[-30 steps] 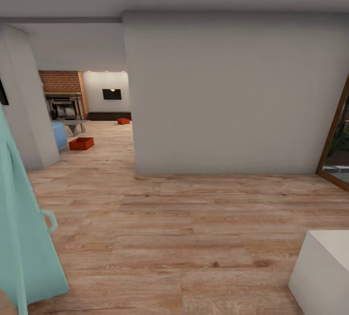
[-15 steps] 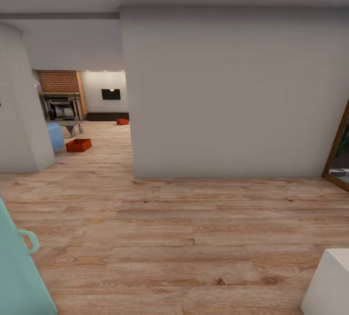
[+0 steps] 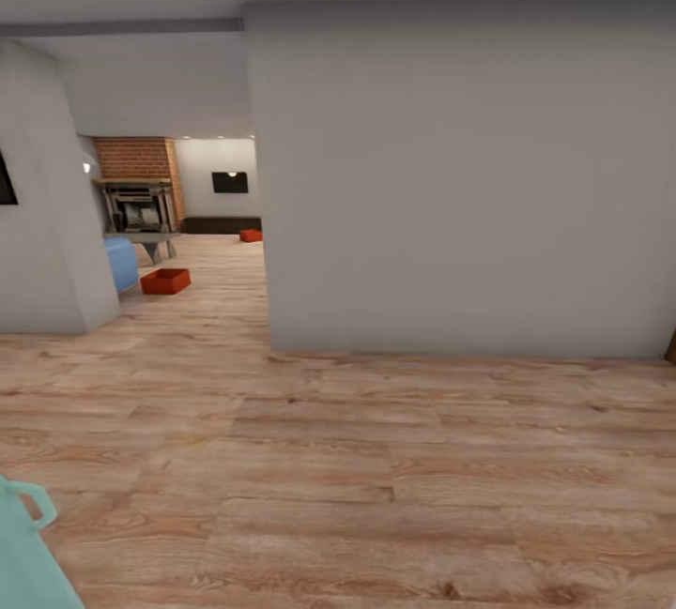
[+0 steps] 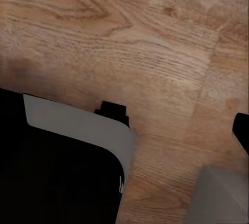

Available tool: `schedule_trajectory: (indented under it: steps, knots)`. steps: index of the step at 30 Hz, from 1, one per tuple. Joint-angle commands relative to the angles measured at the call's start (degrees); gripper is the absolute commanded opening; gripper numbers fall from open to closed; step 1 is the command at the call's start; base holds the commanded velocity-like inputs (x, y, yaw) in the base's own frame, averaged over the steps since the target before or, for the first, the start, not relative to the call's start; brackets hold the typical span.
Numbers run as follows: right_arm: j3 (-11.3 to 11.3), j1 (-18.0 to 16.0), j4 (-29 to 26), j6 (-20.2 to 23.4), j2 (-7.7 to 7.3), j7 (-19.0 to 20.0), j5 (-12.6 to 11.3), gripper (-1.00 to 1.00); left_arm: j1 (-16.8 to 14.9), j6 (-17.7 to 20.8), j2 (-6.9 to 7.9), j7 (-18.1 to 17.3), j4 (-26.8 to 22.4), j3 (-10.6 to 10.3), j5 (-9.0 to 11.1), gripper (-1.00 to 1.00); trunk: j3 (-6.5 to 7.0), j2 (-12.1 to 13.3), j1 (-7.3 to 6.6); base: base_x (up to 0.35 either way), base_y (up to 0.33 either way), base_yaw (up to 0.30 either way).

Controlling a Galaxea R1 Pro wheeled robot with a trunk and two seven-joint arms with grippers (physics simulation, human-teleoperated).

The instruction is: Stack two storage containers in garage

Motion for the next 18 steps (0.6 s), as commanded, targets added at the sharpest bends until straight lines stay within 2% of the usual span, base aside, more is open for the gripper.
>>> schedule_trajectory:
  steps: [1, 8, 18]
  knots:
    - [0.08, -0.08, 0.16, -0.33, -0.02, 0.11, 0.11, 1.0, -0.01, -0.13, -0.01, -0.01, -0.01, 0.01, 0.36, 1.0, -0.06, -0.03, 0.04, 0.323, 0.0, 0.264]
    - [0.06, -0.08, 0.16, -0.37, -0.02, 0.11, 0.11, 1.0, -0.01, -0.1, -0.08, -0.01, 0.0, 0.01, 0.36, 1.0, -0.06, -0.03, 0.04, 0.323, 0.0, 0.251]
    - [0.37, -0.08, 0.16, -0.2, -0.05, 0.03, 0.24, 1.0, -0.01, -0.13, -0.1, -0.01, 0.0, 0.01, 0.36, 1.0, -0.06, -0.03, 0.04, 0.323, 0.0, 0.02]
